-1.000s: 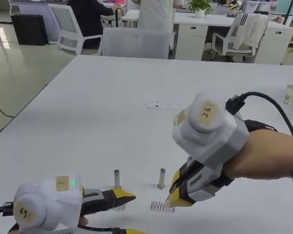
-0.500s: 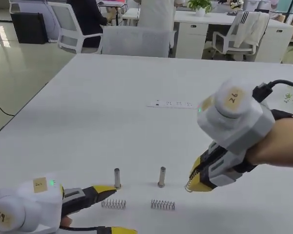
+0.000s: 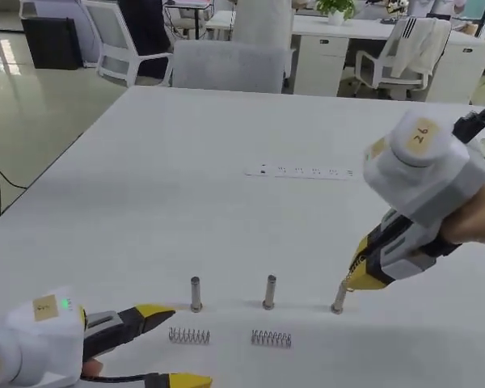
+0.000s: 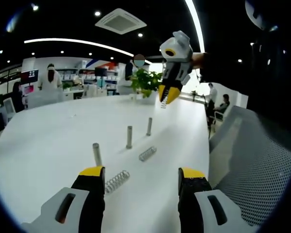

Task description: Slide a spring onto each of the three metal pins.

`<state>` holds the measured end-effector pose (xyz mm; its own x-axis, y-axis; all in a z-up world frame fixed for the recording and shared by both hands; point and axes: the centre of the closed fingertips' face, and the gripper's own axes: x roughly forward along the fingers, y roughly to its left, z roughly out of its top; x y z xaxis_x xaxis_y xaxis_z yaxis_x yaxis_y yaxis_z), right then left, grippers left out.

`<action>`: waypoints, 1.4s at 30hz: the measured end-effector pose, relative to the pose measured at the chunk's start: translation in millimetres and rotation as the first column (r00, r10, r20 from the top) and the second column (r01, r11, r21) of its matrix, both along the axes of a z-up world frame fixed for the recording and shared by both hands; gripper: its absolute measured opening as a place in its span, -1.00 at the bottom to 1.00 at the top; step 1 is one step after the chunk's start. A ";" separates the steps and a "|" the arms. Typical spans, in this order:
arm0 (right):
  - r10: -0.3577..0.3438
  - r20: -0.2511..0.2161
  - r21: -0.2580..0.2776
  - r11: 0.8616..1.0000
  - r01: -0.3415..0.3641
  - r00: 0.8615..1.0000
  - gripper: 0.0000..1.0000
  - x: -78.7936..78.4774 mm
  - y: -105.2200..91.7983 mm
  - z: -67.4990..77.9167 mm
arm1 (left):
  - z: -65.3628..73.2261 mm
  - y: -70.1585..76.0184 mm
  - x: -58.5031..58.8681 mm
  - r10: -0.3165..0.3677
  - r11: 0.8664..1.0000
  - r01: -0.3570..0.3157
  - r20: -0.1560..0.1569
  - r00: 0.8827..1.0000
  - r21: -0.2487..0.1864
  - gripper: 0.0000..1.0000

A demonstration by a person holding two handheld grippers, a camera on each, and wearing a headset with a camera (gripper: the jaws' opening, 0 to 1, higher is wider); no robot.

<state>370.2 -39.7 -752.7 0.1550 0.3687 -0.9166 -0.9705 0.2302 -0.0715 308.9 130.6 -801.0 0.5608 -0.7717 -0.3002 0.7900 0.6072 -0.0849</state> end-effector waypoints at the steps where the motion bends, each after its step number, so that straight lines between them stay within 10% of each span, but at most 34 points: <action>1: -0.003 0.001 -0.008 1.000 0.003 1.000 -0.83 2.4 -2.2 -1.0 | -0.1 0.2 0.1 0.001 1.000 -0.001 0.001 1.000 0.000 0.12; 42: -0.038 -0.043 -0.081 0.996 0.035 0.998 -0.83 31.8 -3.4 -39.0 | -1.6 18.2 1.0 0.051 0.999 -0.051 -0.005 0.999 0.012 0.18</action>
